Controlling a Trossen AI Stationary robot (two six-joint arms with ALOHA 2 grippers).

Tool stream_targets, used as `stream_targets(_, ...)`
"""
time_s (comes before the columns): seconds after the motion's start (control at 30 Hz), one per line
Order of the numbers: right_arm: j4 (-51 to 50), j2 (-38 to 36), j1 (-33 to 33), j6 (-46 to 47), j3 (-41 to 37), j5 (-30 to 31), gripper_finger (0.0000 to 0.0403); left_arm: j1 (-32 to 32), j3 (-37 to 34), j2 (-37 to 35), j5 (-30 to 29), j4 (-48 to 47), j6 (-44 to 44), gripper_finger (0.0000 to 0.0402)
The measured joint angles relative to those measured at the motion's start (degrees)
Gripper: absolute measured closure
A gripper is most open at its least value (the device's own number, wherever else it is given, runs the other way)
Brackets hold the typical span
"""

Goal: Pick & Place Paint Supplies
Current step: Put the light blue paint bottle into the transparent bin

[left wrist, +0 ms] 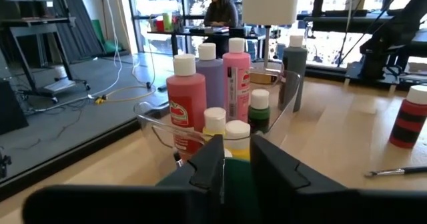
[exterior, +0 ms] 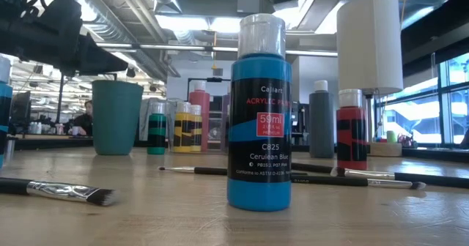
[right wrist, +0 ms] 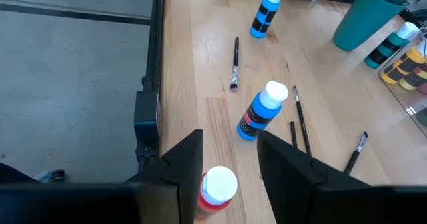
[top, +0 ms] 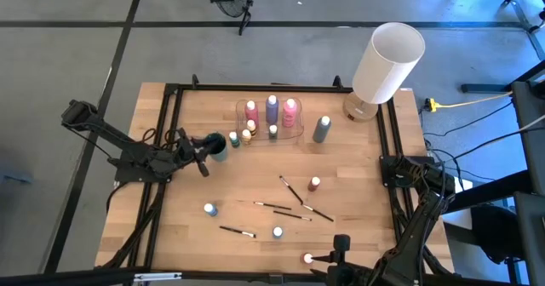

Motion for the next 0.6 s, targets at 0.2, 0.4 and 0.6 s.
stream_targets(0.2,0.0,0.0,0.0,0.0,0.0,0.0,0.0259,0.0,0.0,0.0,0.4,2.1,0.1,0.0282)
stream_targets(0.4,0.0,0.0,0.0,0.0,0.0,0.0,0.0259,0.0,2.7,0.0,6.0,2.5,3.5,0.0228)
stream_targets(0.6,0.0,0.0,0.0,0.0,0.0,0.0,0.0259,0.0,11.1,0.1,6.1,1.1,11.1,0.0193)
